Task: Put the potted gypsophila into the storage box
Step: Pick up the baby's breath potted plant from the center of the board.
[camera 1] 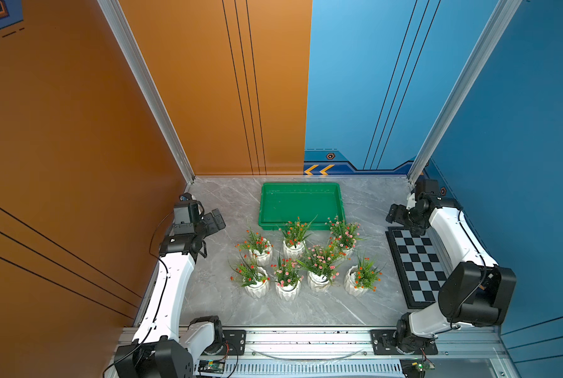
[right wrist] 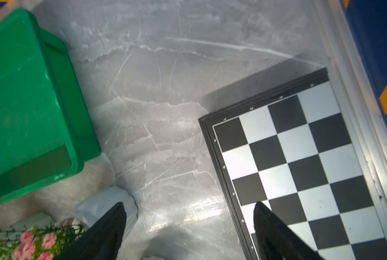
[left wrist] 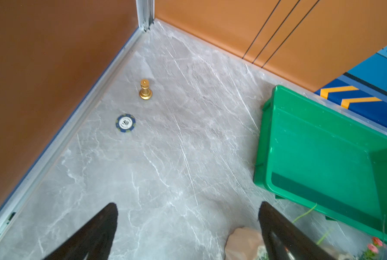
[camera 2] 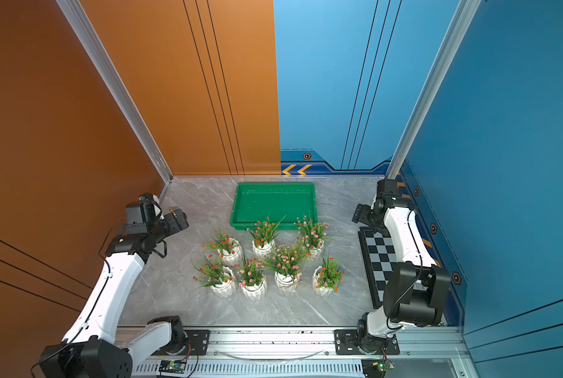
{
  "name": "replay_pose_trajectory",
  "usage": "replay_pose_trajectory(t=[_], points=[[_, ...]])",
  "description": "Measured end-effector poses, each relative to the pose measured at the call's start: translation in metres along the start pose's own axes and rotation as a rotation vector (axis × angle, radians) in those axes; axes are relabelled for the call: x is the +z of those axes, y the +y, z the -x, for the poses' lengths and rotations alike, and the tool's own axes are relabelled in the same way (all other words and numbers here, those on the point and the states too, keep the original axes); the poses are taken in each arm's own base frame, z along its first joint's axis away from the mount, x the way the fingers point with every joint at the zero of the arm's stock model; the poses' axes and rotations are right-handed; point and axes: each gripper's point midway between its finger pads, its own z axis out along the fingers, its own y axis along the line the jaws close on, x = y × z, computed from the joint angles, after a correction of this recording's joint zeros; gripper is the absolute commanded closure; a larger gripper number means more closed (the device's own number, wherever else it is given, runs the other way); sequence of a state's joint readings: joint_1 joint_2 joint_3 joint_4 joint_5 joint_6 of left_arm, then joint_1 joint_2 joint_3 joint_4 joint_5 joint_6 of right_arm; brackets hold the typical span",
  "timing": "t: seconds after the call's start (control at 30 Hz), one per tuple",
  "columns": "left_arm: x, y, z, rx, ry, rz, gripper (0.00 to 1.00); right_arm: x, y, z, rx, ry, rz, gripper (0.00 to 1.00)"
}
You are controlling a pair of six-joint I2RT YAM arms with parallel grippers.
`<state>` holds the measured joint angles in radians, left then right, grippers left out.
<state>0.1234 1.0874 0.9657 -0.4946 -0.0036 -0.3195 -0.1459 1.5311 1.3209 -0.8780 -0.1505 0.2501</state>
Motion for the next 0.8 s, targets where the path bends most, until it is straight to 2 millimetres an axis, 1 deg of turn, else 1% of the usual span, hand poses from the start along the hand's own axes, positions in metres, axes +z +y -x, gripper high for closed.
replay_pose_trajectory(t=[0.1,0.23,0.33,0.43,0.53,0.6,0.8], points=[[0.003,-0.006,-0.008,-0.001,0.042,-0.036,0.02,0.005,0.011,-0.014,-0.050,0.044,0.018,0.19],[0.004,-0.010,-0.013,-0.003,0.063,-0.060,0.02,0.017,0.026,-0.042,-0.112,0.119,0.040,0.25],[0.005,-0.013,-0.015,-0.001,0.072,-0.070,0.02,0.024,0.040,-0.061,-0.162,0.166,0.054,0.27],[0.008,-0.015,-0.018,0.005,0.087,-0.075,0.02,0.027,0.056,-0.077,-0.218,0.194,0.068,0.29],[0.012,-0.017,-0.022,0.009,0.103,-0.076,0.02,0.027,0.073,-0.088,-0.265,0.208,0.084,0.31],[0.014,-0.018,-0.024,0.011,0.113,-0.076,0.02,0.026,0.081,-0.093,-0.283,0.213,0.091,0.32],[0.016,-0.022,-0.027,0.021,0.125,-0.083,0.02,0.026,0.097,-0.105,-0.314,0.225,0.102,0.38]])
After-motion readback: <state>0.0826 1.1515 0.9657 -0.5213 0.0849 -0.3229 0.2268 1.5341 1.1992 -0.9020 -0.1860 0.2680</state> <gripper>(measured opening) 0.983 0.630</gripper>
